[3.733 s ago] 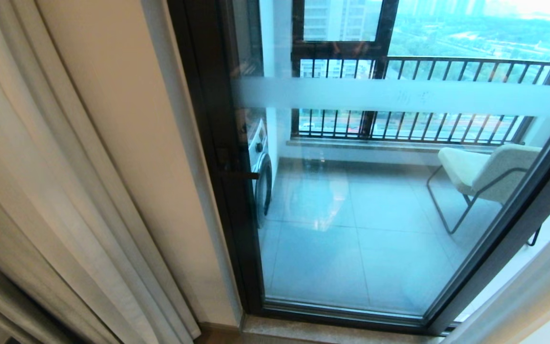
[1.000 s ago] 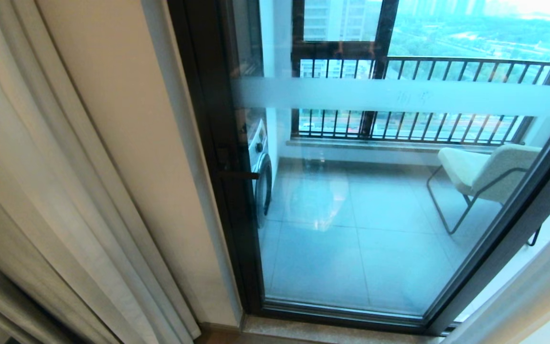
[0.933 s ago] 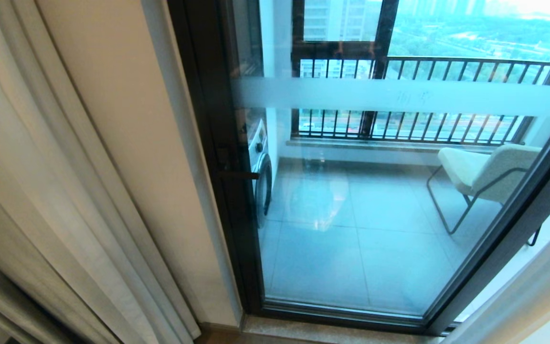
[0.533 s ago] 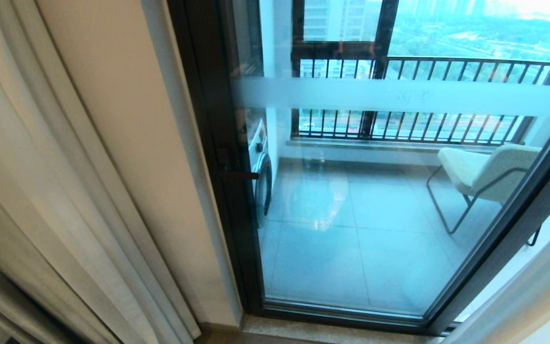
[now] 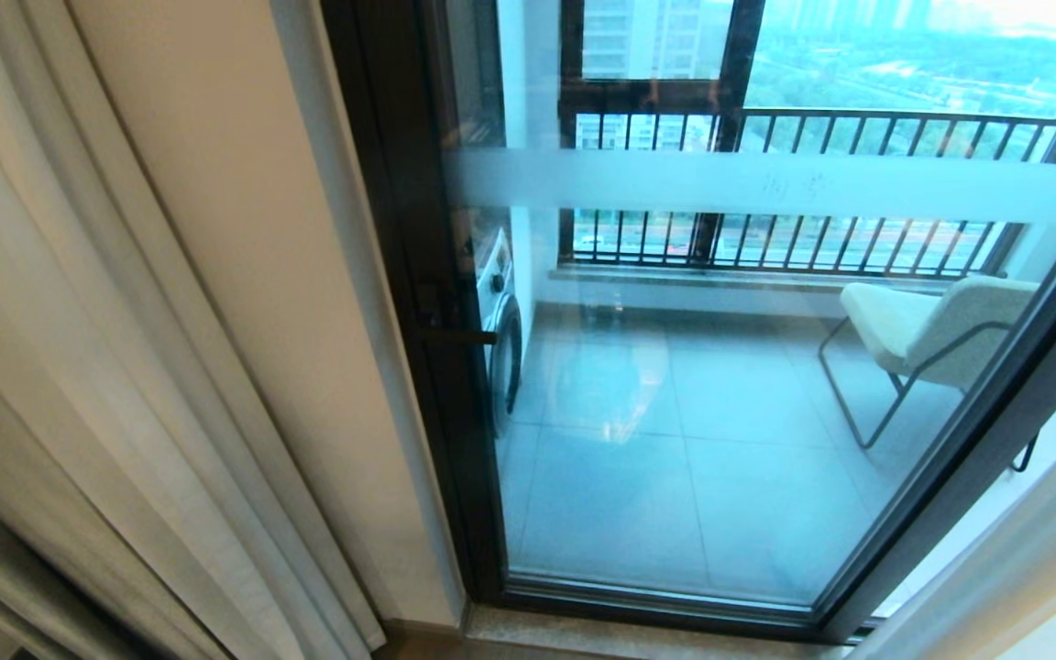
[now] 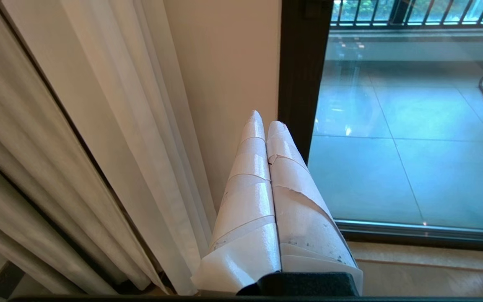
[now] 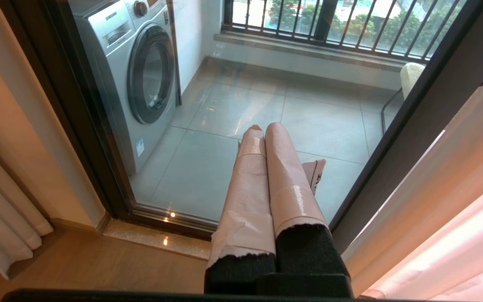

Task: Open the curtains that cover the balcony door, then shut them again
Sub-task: Pull the inner curtains open on both sides

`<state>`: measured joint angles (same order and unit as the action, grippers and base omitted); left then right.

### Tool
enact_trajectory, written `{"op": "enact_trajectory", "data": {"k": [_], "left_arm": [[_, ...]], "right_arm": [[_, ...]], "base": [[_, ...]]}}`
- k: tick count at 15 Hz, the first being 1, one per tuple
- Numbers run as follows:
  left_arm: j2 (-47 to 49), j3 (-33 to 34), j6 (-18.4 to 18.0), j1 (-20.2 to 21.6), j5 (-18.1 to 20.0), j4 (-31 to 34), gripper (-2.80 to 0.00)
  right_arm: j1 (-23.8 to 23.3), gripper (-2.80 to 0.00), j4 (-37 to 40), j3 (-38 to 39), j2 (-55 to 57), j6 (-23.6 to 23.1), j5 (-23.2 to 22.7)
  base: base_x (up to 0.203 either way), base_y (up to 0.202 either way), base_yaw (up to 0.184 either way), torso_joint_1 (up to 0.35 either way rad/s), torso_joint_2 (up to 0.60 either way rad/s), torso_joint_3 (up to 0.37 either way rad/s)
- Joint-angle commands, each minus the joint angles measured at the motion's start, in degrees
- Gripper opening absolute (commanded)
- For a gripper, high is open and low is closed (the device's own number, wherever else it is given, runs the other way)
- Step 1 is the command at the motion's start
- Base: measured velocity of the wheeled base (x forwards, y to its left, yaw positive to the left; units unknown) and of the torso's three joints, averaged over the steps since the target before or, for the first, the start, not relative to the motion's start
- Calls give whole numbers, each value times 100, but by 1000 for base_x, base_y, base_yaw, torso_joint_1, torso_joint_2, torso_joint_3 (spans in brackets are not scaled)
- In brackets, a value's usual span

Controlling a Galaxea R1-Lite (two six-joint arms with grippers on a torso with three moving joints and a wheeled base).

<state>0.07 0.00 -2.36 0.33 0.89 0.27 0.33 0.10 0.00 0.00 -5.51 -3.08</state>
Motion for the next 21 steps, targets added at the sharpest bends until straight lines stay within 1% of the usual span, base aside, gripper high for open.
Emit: {"op": "enact_trajectory", "data": {"k": [1,4,21], "left_arm": [[-2,0,-1,2,2,0,-280],[-4,0,-1,2,-1,0,-280],[1,0,-1,2,-1,0,-280]], "right_arm": [[2,-280,-1,0,0,-3,-2],[2,-280,-1,0,0,-3,-8],[2,-280,-1,0,0,6,1]], "base": [[0,0,0,0,0,0],[1,-63,1,1,1,3],[0,-182,-4,2,2,1]]}}
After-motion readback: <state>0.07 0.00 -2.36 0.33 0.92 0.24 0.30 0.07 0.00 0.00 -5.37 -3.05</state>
